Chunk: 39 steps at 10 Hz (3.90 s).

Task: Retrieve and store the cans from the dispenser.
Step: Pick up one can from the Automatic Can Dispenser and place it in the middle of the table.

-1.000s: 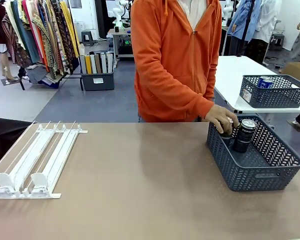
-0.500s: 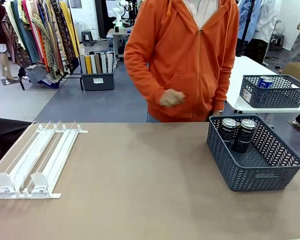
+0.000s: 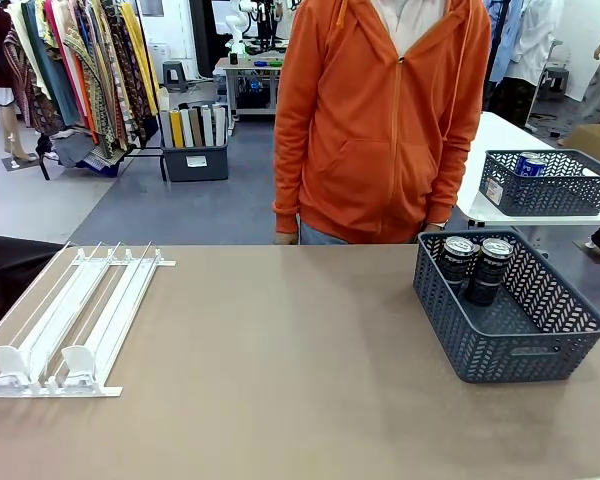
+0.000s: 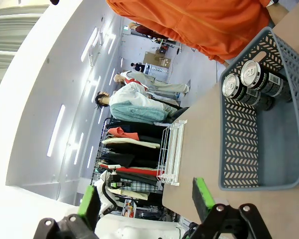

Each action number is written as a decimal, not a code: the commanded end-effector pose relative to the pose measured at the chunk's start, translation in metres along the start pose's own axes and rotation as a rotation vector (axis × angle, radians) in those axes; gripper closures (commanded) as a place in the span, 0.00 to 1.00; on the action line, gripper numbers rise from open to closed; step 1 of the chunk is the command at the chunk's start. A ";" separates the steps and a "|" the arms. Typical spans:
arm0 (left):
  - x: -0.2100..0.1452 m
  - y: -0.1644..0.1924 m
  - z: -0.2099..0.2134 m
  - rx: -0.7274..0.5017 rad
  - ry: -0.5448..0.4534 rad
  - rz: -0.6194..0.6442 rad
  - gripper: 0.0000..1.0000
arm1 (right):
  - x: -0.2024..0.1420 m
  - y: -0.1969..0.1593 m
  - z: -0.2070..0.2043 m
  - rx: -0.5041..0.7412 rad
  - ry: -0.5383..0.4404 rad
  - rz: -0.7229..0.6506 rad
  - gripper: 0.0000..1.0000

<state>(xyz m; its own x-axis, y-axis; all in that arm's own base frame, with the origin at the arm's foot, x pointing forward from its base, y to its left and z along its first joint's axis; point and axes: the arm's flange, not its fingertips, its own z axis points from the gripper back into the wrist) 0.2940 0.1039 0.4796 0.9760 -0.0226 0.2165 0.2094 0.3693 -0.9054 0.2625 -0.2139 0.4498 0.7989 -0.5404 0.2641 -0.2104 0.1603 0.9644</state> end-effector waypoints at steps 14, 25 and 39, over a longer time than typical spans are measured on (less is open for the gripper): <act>0.001 -0.004 0.000 -0.014 -0.006 -0.002 0.00 | 0.003 0.004 -0.002 0.020 -0.014 0.001 0.00; 0.001 -0.004 0.000 -0.014 -0.006 -0.002 0.00 | 0.003 0.004 -0.002 0.020 -0.014 0.001 0.00; 0.001 -0.004 0.000 -0.014 -0.006 -0.002 0.00 | 0.003 0.004 -0.002 0.020 -0.014 0.001 0.00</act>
<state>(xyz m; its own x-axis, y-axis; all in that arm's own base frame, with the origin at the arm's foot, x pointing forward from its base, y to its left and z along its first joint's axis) 0.2940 0.1040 0.4796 0.9761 -0.0227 0.2162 0.2092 0.3689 -0.9056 0.2625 -0.2139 0.4498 0.7989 -0.5404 0.2641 -0.2104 0.1603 0.9644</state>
